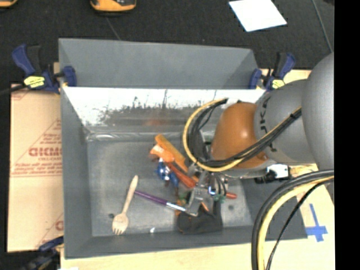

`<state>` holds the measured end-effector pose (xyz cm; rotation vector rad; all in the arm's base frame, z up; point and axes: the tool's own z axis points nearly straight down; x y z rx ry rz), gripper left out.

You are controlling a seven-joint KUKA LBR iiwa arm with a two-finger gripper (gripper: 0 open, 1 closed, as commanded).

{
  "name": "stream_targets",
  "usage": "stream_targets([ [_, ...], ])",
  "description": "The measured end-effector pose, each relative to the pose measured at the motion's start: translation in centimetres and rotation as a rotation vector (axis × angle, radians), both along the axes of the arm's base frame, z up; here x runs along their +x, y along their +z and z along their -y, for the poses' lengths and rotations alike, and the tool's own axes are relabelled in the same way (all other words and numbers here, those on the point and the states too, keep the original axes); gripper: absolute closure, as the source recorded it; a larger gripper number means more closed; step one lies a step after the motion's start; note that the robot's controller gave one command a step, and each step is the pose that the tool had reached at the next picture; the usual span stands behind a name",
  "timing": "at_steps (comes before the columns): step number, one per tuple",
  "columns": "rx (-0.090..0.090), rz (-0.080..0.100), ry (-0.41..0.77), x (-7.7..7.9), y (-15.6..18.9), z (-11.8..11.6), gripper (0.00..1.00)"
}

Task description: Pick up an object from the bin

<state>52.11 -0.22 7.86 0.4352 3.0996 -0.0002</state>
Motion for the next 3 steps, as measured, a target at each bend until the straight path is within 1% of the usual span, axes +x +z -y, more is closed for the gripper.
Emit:
stream_targets([
  [1,0.009,0.003,-0.596,3.4,-0.5,-2.3,1.00],
  [2,0.009,0.003,-0.595,3.4,-0.5,-2.3,1.00],
  [3,0.009,0.004,-0.592,3.4,0.5,-2.2,1.00],
])
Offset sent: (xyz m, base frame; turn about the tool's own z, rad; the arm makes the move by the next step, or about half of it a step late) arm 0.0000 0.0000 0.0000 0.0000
